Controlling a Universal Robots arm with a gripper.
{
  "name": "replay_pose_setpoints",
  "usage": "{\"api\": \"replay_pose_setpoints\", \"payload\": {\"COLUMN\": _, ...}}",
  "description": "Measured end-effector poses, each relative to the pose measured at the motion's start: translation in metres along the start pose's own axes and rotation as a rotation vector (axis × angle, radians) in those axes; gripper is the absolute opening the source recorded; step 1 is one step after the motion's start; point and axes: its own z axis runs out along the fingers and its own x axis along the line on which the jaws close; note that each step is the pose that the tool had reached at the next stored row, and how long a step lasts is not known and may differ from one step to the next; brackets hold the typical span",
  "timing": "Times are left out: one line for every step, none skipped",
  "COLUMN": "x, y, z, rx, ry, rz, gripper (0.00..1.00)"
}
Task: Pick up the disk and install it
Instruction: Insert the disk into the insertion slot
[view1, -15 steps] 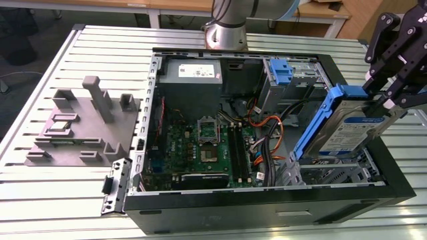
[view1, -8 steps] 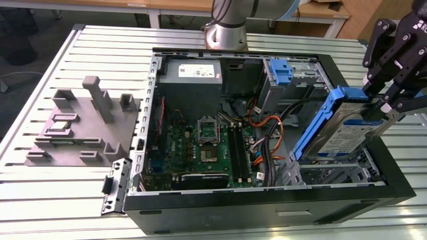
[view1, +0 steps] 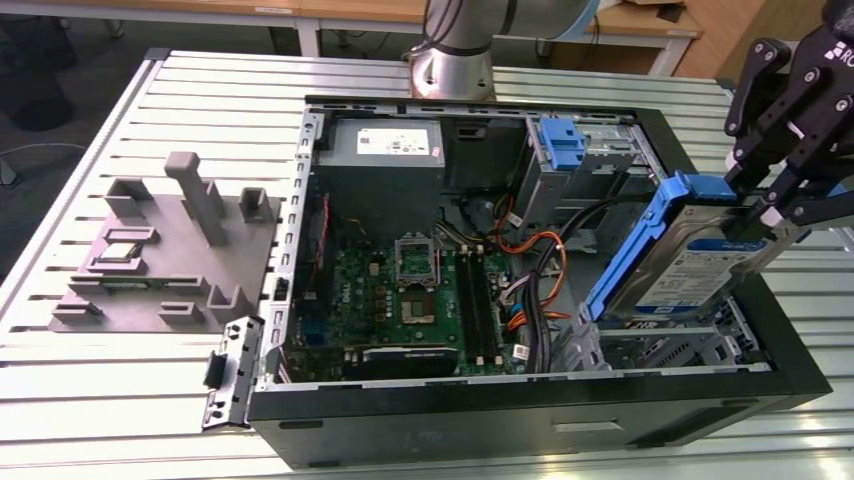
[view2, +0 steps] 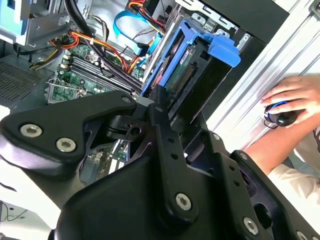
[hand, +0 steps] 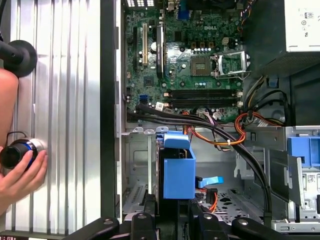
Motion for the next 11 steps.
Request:
{"api": "replay_pose_setpoints", "payload": {"x": 0.0001, "y": 0.0001, "z": -0.0010, "rx": -0.0001, "ry": -0.0009, "rz": 0.000, "gripper": 0.35}}
{"api": "replay_pose_setpoints", "payload": {"x": 0.0002, "y": 0.0002, "z": -0.0023, "rx": -0.0001, "ry": -0.0008, "rz": 0.000, "gripper": 0.35}}
{"api": "replay_pose_setpoints", "payload": {"x": 0.0001, "y": 0.0002, "z": -0.0038, "rx": 0.0001, "ry": 0.0004, "rz": 0.000, "gripper": 0.35}}
{"api": "replay_pose_setpoints", "payload": {"x": 0.0000, "y": 0.0002, "z": -0.0043, "rx": 0.0001, "ry": 0.0008, "rz": 0.000, "gripper": 0.35}}
{"api": "replay_pose_setpoints", "payload": {"x": 0.0000, "y": 0.0002, "z": -0.0043, "rx": 0.0001, "ry": 0.0007, "rz": 0.000, "gripper": 0.35}}
{"api": "replay_pose_setpoints", "payload": {"x": 0.0000, "y": 0.0002, "z": -0.0042, "rx": 0.0002, "ry": 0.0006, "rz": 0.000, "gripper": 0.35}}
{"api": "replay_pose_setpoints", "payload": {"x": 0.0000, "y": 0.0001, "z": -0.0043, "rx": 0.0009, "ry": 0.0003, "rz": 0.000, "gripper": 0.35}}
{"api": "replay_pose_setpoints", "payload": {"x": 0.0000, "y": 0.0001, "z": -0.0043, "rx": 0.0030, "ry": 0.0000, "rz": 0.000, "gripper": 0.35}}
{"api": "replay_pose_setpoints", "payload": {"x": 0.0001, "y": 0.0001, "z": -0.0041, "rx": 0.0068, "ry": -0.0003, "rz": 0.000, "gripper": 0.35}}
{"api": "replay_pose_setpoints", "payload": {"x": 0.0001, "y": 0.0001, "z": -0.0039, "rx": 0.0110, "ry": -0.0006, "rz": 0.000, "gripper": 0.35}}
{"api": "replay_pose_setpoints", "payload": {"x": 0.0001, "y": 0.0001, "z": -0.0040, "rx": 0.0133, "ry": -0.0003, "rz": 0.000, "gripper": 0.35}}
